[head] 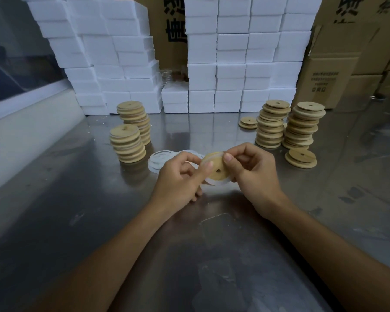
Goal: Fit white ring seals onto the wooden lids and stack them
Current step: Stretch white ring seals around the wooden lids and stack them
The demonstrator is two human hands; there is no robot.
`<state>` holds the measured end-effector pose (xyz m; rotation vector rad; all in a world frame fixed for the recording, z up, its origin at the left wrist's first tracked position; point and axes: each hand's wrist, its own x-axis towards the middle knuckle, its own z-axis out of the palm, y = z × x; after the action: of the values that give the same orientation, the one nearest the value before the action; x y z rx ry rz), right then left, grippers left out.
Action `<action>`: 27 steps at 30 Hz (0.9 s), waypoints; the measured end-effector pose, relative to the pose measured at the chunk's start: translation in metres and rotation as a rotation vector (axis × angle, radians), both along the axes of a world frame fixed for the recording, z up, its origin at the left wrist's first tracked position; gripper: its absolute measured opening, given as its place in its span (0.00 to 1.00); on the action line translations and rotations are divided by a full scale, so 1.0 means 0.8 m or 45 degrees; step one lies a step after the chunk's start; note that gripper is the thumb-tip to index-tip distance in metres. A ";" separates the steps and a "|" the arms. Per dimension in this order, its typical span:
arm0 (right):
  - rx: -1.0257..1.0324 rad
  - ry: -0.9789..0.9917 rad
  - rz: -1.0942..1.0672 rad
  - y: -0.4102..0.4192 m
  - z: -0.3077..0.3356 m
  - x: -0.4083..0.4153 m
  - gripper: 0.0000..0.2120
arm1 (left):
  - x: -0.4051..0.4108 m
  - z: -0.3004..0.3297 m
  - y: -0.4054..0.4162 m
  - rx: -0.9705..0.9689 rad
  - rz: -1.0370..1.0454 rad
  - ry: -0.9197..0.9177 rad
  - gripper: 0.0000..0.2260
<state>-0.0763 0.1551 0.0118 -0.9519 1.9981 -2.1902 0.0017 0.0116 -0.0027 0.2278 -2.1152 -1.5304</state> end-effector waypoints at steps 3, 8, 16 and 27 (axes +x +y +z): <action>-0.081 -0.053 0.133 -0.001 0.004 0.008 0.06 | 0.002 0.000 0.006 -0.306 -0.138 0.082 0.09; 0.026 -0.175 0.240 0.000 0.000 0.010 0.05 | 0.004 0.000 0.003 -0.206 -0.103 -0.042 0.23; 0.021 -0.264 0.257 -0.001 -0.001 0.007 0.06 | 0.004 0.001 0.003 -0.061 -0.182 -0.026 0.16; 0.133 0.065 0.040 -0.004 -0.006 0.004 0.06 | 0.000 0.000 0.002 -0.393 0.173 0.332 0.03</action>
<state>-0.0728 0.1519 0.0071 -1.0284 2.0809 -2.0437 0.0015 0.0136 -0.0030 0.0565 -2.0449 -1.0746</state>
